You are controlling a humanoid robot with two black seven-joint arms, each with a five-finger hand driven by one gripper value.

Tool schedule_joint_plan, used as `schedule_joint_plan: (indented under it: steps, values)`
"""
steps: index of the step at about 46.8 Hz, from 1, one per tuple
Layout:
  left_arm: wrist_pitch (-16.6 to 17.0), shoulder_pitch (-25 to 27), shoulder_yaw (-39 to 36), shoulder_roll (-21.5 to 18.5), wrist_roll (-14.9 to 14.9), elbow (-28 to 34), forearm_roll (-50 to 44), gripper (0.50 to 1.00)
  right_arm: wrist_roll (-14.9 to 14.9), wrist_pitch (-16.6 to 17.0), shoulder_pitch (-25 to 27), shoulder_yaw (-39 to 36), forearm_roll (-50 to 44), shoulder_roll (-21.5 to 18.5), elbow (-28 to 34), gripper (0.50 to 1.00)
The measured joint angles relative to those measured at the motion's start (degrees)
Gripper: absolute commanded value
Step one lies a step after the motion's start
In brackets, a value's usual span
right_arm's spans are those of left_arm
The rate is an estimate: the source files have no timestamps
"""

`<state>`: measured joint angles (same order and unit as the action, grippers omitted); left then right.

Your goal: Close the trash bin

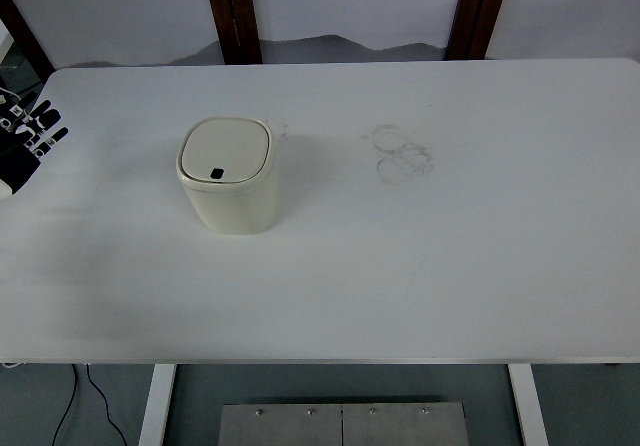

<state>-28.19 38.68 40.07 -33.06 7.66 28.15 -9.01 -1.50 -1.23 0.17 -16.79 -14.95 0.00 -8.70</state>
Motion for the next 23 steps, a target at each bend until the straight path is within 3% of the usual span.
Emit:
schedule_joint_plan:
  steps: [8, 23]
  values:
    - [-0.26, -1.29, 0.01, -0.09, 2.7, -1.02, 0.01, 1.0, 0.0, 0.0, 0.0, 0.0, -0.04, 0.0, 0.0, 0.993]
    - [-0.29, -2.18, 0.01, -0.02, 2.98, -1.08, 0.05, 1.0, 0.08, 0.26, 0.03, 0.02, -0.22, 0.0, -0.46, 0.993]
